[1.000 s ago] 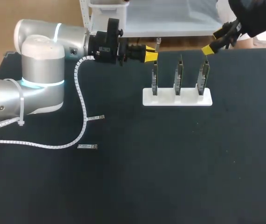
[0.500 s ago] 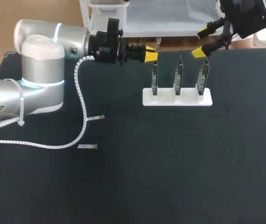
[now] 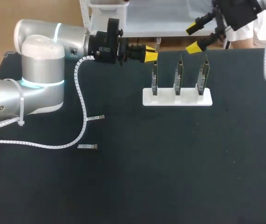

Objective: Pick up the optical module with the left hand, and insert it into the network port with the right hand.

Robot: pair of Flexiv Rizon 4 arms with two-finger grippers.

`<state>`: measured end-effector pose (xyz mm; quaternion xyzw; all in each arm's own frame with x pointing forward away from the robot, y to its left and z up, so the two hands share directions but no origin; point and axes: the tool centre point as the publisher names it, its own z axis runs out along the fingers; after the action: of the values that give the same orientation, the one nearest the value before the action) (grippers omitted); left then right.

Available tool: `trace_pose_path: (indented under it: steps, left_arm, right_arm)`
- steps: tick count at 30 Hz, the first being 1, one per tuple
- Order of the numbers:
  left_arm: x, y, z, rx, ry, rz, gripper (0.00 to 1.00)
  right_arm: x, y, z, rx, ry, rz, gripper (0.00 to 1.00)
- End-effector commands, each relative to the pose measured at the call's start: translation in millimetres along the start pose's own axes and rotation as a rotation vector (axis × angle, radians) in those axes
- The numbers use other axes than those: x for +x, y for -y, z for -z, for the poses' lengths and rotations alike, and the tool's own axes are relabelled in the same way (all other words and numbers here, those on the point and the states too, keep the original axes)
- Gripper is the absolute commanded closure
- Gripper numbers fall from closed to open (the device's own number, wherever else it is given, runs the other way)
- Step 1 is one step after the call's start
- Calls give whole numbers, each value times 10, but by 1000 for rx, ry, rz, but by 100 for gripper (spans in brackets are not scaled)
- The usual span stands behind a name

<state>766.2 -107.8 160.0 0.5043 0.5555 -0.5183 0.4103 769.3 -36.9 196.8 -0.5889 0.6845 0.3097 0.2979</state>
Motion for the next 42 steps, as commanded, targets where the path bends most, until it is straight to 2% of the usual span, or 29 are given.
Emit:
trace_pose_path:
  steps: [1, 13, 23, 37, 42]
  left_arm:
    - [0, -24, -5, 5, -2, 0, 100]
    - [0, -24, -5, 5, -2, 0, 100]
    - [0, -24, -5, 5, -2, 0, 100]
    - [0, -24, -5, 5, -2, 0, 100]
    - [0, -24, -5, 5, -2, 0, 100]
  right_arm:
    - [-67, 86, -140, -157, 12, -13, 0]
    - [-204, -3, -294, -139, 75, -81, 0]
    - [-297, -84, -434, -165, 80, -73, 0]
    - [-373, -63, -520, -137, 99, -114, 0]
    - [-379, -87, -547, -165, 102, -110, 0]
